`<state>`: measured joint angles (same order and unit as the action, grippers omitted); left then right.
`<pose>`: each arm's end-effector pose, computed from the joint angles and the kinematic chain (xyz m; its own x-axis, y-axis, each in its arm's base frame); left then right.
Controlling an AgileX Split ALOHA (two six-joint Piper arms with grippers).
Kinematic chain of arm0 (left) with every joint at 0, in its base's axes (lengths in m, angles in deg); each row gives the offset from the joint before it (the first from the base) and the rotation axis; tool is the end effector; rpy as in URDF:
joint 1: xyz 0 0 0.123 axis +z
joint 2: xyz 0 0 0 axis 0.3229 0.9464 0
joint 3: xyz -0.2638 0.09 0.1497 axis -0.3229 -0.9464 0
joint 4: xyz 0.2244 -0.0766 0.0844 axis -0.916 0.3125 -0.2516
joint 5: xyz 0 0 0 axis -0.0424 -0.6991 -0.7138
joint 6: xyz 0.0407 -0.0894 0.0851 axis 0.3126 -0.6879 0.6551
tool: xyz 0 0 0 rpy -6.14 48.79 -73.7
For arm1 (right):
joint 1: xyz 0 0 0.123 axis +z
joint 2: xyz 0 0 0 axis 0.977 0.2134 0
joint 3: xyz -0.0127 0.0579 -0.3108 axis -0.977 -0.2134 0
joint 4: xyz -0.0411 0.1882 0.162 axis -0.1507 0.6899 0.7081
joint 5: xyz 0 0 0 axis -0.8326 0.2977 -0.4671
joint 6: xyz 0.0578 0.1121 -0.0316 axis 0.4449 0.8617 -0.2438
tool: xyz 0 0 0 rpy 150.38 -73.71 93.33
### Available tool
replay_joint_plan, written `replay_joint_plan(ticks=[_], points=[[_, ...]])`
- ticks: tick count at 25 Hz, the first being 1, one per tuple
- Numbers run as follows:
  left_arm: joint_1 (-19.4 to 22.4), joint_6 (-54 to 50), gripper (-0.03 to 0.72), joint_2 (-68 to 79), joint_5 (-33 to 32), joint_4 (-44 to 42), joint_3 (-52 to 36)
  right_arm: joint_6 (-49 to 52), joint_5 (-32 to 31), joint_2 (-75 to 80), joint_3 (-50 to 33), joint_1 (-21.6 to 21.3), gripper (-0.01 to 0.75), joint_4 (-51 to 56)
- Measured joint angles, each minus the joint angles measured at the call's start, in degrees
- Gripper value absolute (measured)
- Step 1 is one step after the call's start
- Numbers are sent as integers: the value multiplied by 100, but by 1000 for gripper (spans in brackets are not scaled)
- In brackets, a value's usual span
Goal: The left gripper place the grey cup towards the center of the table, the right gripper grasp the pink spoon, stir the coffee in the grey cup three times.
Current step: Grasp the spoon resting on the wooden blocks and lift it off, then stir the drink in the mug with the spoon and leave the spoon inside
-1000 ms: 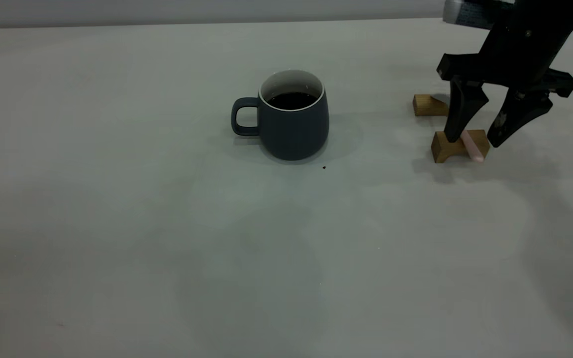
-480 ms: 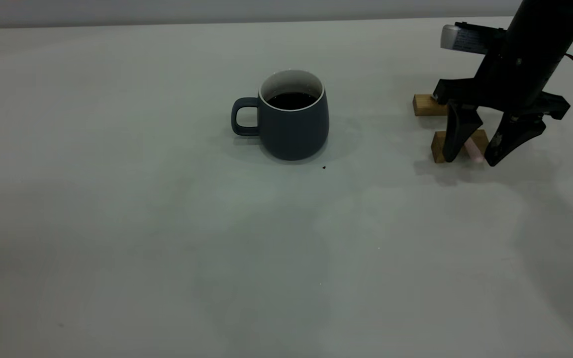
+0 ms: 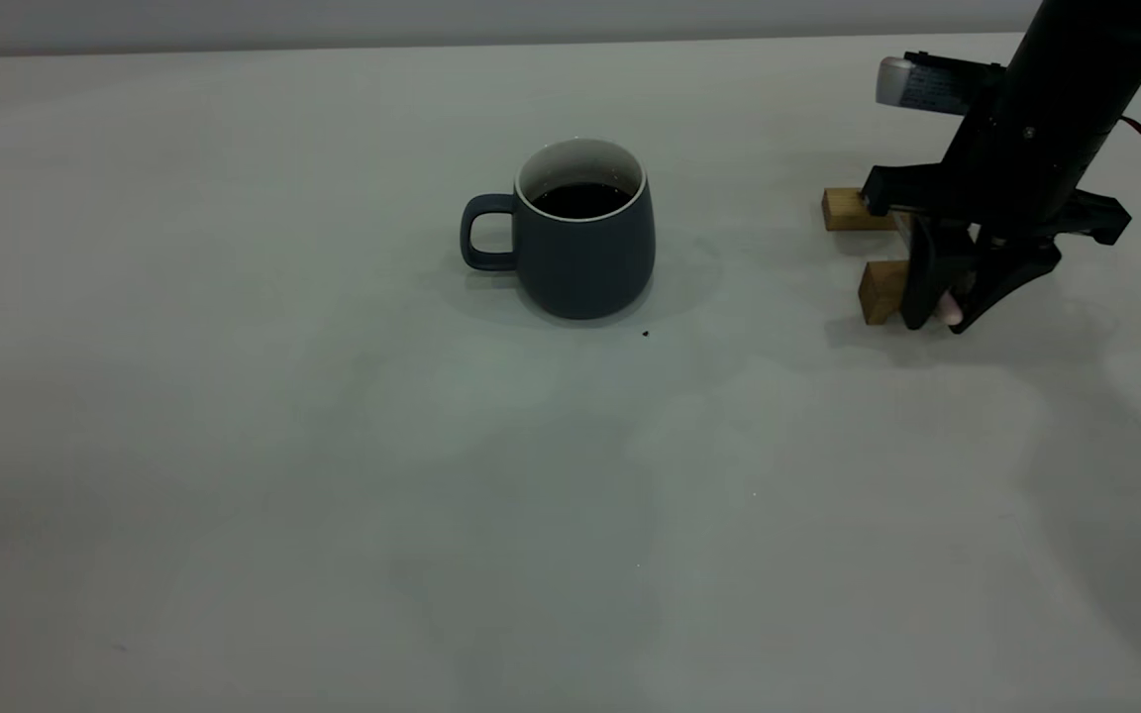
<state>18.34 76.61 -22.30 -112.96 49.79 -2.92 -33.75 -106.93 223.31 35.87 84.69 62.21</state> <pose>-0.0075 -0.0047 0.2475 -0.5118 -0.0056 -0.8591 0.0343 0.9990 -0.0270 0.4232 0.0805 -0.0040 -0.9980 -0.0620 -0.0149 -0.0638 0.9738 0.2185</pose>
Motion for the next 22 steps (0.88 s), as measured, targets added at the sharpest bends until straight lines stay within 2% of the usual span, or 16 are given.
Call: replay_joint_plan(ticks=[1, 2, 12, 16, 22], points=[[0, 0, 519, 0, 0, 0, 0, 0, -15, 0, 0, 0, 171, -7], [0, 0, 519, 0, 0, 0, 0, 0, -43, 0, 0, 0, 145, -26], [0, 0, 519, 0, 0, 0, 0, 0, -718, -559, 0, -5, 148, -316], [0, 0, 519, 0, 0, 0, 0, -289, -1118, -1056, 76, 105, 148, 823], [0, 0, 519, 0, 0, 0, 0, -654, -2047, -907, 376, 679, 148, 3495]])
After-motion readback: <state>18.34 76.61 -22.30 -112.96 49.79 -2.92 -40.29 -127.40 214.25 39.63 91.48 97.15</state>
